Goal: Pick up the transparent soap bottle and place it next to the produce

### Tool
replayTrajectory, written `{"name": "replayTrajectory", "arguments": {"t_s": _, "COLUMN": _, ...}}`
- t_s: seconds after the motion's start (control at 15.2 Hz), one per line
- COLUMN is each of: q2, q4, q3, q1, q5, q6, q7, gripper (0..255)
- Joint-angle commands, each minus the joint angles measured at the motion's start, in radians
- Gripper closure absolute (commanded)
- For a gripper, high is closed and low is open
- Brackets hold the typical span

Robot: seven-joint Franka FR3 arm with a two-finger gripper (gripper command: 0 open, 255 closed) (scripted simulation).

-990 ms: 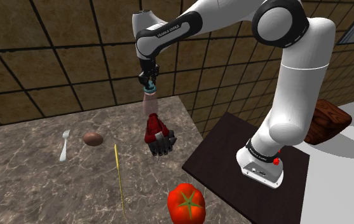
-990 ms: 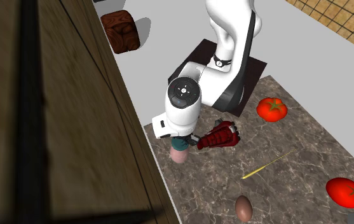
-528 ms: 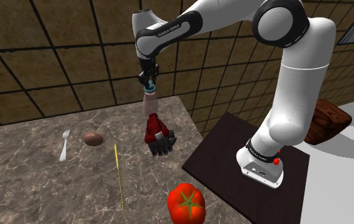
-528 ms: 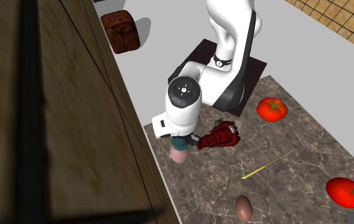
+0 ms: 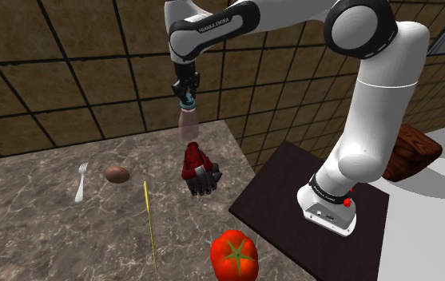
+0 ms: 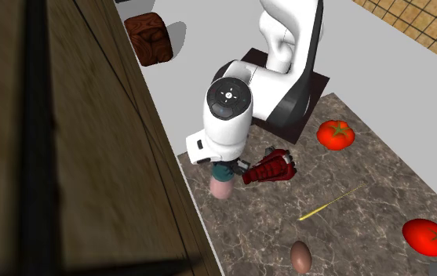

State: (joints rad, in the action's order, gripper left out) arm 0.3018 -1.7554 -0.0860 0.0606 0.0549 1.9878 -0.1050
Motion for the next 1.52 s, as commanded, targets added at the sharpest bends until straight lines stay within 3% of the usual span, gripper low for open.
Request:
{"name": "replayTrajectory", "arguments": {"t_s": 0.0, "q2": -0.009, "q4": 0.018, "q3": 0.000, "q1": -0.002, "q5": -0.001, "q6": -0.027, "q7": 0.004, "gripper": 255}}
{"name": "replayTrajectory", "arguments": {"t_s": 1.45, "q2": -0.051, "q4": 0.258, "q3": -0.002, "q1": 0.000, "q5": -0.008, "q6": -0.308, "q7": 0.014, "gripper": 255}}
